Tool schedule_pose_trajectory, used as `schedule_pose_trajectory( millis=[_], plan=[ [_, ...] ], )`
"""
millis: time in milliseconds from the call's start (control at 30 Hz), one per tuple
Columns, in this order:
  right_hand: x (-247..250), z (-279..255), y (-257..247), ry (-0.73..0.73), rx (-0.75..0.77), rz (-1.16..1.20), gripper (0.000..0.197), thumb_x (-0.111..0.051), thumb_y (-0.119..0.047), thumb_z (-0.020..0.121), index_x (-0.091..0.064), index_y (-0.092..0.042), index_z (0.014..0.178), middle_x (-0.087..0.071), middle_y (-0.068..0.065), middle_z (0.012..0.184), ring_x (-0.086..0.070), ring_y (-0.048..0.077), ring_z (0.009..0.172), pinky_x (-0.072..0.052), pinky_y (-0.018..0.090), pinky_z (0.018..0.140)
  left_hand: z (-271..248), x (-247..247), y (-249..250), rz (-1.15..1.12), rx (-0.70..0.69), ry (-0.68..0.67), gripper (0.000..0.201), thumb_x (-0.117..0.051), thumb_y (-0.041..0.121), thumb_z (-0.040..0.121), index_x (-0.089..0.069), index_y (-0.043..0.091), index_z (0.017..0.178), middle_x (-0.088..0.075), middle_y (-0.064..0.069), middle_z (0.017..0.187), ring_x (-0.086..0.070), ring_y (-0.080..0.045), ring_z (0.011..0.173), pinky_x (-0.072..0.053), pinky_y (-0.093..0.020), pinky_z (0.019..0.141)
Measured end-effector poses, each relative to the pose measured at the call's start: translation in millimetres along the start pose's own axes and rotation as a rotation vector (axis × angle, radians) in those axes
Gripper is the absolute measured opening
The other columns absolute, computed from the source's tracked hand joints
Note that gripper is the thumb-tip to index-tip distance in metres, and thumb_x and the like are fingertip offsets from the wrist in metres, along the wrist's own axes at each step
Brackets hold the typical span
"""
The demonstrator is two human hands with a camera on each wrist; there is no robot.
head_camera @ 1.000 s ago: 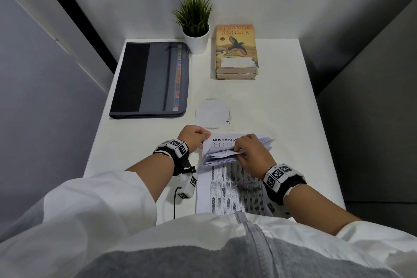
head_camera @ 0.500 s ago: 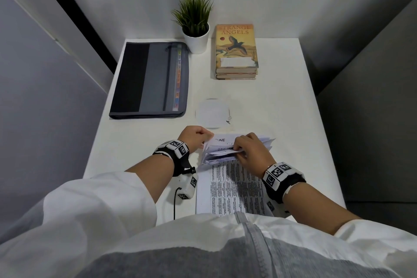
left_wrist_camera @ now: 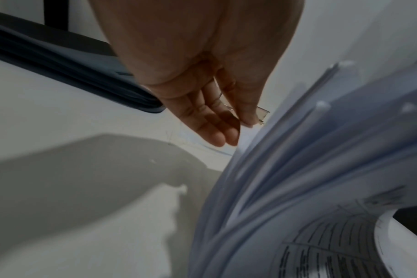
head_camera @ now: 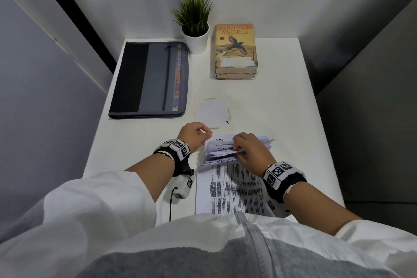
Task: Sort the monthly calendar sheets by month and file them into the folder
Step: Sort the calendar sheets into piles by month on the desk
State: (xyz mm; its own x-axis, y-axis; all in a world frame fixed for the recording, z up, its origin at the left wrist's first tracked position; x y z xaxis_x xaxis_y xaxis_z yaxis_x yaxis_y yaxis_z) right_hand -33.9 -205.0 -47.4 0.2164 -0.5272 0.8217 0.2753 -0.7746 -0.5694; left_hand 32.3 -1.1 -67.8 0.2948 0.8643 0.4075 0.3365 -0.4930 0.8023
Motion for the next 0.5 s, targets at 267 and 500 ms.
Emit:
schedule_pose_trajectory(
  millis=[267, 500],
  plan=[
    [-1.6, 3.7, 1.1, -0.016, -0.010, 0.001, 0.012, -0.067, -0.010, 0.080, -0.056, -0.013, 0.085, -0.060, 0.002, 0.122, -0.052, 0.024, 0.102, -0.046, 0.036, 0.083, -5.5, -1.2, 3.1, -0.092, -0.032, -0.134, 0.014, -0.072, 0.009, 0.084, -0.073, 0.020, 0.076, -0.072, -0.008, 0.084, -0.061, -0.012, 0.073, -0.053, -0.026, 0.066],
    [-3.0, 3.7, 1.7, -0.033, -0.010, -0.017, 0.013, -0.068, -0.011, 0.079, -0.056, -0.014, 0.084, -0.057, 0.001, 0.132, -0.052, 0.023, 0.100, -0.046, 0.035, 0.084, -7.3, -2.5, 0.5, -0.121, -0.028, -0.186, 0.010, -0.077, 0.013, 0.080, -0.075, 0.021, 0.076, -0.074, -0.003, 0.082, -0.063, -0.007, 0.073, -0.051, -0.020, 0.064]
  ],
)
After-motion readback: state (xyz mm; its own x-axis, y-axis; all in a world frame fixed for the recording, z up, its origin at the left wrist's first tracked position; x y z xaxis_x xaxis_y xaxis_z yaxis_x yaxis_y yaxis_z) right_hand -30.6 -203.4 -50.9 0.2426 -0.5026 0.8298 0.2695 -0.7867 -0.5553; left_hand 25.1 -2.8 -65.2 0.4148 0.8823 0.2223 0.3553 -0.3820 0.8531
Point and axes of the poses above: each hand's wrist, its own z-axis towards the middle knuckle, its own x-axis out of the back of the hand, y = z × x, the point moved 3 cm from there along z, towards the middle knuckle
